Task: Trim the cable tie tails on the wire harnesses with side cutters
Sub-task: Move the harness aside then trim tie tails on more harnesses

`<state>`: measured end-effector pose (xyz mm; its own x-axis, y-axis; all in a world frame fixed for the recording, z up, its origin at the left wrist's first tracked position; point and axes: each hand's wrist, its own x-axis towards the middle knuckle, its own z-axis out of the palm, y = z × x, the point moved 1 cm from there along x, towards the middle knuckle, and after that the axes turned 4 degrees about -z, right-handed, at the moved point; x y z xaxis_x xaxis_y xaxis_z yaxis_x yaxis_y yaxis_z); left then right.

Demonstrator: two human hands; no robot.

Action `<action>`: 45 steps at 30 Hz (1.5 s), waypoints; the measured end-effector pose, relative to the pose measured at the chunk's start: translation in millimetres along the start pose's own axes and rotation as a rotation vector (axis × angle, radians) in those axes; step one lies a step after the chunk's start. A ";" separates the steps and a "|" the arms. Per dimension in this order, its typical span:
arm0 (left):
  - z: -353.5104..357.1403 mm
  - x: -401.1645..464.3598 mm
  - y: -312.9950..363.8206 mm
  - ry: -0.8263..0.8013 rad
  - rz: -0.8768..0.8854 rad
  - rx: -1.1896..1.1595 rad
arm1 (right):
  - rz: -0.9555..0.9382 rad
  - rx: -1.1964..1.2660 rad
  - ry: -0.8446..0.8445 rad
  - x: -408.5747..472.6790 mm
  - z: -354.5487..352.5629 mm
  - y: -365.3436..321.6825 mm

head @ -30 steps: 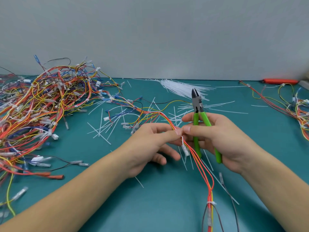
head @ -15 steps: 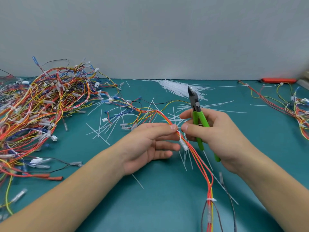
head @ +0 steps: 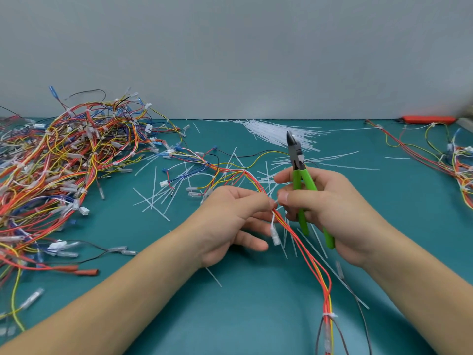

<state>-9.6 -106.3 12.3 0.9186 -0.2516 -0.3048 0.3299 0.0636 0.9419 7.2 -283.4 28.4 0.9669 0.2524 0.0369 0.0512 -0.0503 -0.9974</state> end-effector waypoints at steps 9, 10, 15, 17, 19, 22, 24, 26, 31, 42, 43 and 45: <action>-8.7 1.8 -0.6 0.006 0.080 -0.122 | 0.176 0.384 0.093 9.9 -15.5 -1.8; -10.9 2.9 0.4 0.025 0.096 -0.139 | 0.205 0.419 0.126 10.8 -18.9 -2.7; -16.2 7.4 2.7 0.121 0.177 -0.203 | 0.259 0.103 0.052 8.7 -27.5 -8.5; -16.1 8.0 1.2 0.145 0.195 -0.217 | 0.211 -0.230 -0.046 3.3 -23.3 -11.3; -17.0 8.6 0.2 0.156 0.201 -0.240 | 0.168 -0.402 -0.130 -0.5 -16.9 -11.7; -19.5 9.7 0.5 0.152 0.192 -0.294 | 0.152 -0.361 -0.194 -2.3 -9.0 -11.1; -20.7 10.2 0.9 0.160 0.195 -0.312 | 0.150 -0.355 -0.215 -3.8 -7.2 -11.4; -21.3 10.3 1.0 0.169 0.197 -0.313 | 0.163 -0.324 -0.235 -4.6 -6.7 -11.9; -22.3 10.3 -0.6 0.142 0.193 -0.297 | 0.149 -0.334 -0.245 -6.8 -2.0 -10.1; -21.1 10.4 -2.9 0.143 0.174 -0.290 | 0.141 -0.328 -0.263 -5.9 -2.5 -5.6; -21.3 10.4 -2.9 0.143 0.173 -0.290 | 0.142 -0.322 -0.271 -5.6 -2.5 -5.2; -21.5 10.7 -3.1 0.147 0.171 -0.287 | 0.139 -0.302 -0.278 -4.9 -2.2 -3.8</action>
<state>3.8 -88.4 3.1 0.9803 -0.0735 -0.1831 0.1974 0.3662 0.9094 2.8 -286.6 32.2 0.8679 0.4717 -0.1558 0.0359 -0.3724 -0.9274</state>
